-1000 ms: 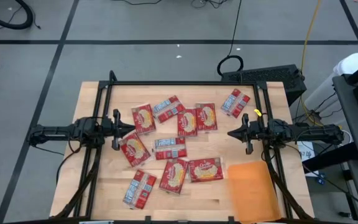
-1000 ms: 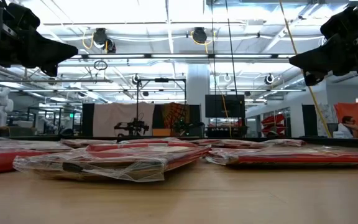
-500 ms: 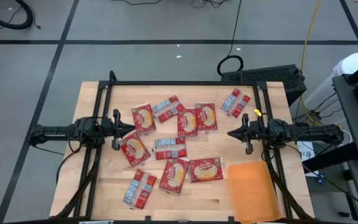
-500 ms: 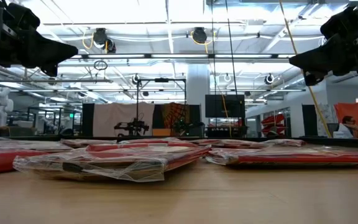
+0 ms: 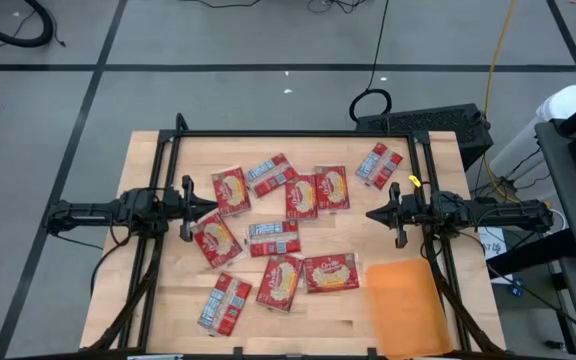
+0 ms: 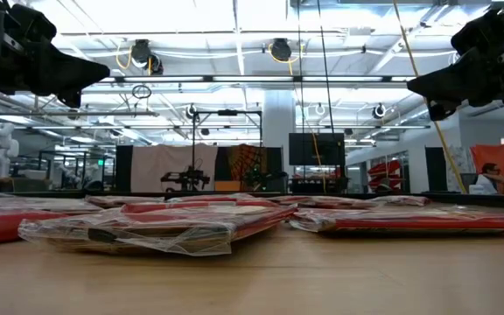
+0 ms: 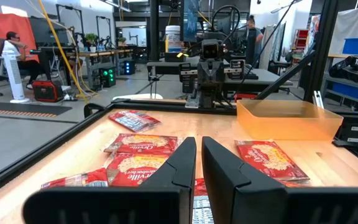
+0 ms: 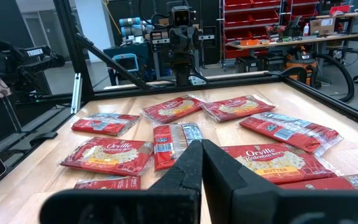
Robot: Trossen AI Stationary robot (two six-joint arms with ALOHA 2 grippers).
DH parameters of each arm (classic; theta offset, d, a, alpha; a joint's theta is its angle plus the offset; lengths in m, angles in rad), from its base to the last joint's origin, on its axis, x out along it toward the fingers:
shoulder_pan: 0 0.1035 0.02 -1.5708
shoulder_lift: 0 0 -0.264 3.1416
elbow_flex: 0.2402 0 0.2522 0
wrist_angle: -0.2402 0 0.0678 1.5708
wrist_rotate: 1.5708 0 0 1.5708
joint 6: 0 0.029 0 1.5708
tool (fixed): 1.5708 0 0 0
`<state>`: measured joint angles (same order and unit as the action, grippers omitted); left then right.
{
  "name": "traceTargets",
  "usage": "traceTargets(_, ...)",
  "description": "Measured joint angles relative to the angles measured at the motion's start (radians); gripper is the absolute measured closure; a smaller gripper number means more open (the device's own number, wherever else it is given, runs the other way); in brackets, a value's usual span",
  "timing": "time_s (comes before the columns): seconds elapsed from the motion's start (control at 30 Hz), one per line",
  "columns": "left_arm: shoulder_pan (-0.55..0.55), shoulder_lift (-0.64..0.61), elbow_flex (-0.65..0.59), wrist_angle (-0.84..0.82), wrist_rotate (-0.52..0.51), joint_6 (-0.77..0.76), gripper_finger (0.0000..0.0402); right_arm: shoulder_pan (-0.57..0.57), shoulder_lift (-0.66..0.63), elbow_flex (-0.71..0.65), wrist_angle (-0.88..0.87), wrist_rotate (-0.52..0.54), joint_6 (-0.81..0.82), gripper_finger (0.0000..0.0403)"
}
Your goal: Sort popcorn bags into baskets
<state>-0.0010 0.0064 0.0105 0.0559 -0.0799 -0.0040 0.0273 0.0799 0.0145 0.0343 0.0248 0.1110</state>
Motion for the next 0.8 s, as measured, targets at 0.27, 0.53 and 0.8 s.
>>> traceTargets(0.27,0.000,0.000,0.000,0.000,0.000,0.000,0.0369,0.000,0.000,0.000,0.001,0.000,0.000,0.0403)
traceTargets(0.53,0.000,0.000,0.000,0.000,0.000,0.000,0.0369,0.000,0.000,0.000,0.004,0.000,0.089,0.0403)
traceTargets(0.8,0.000,0.000,0.000,0.000,0.000,0.000,0.0369,0.006,0.000,0.000,0.064,-0.027,0.277,0.0403)
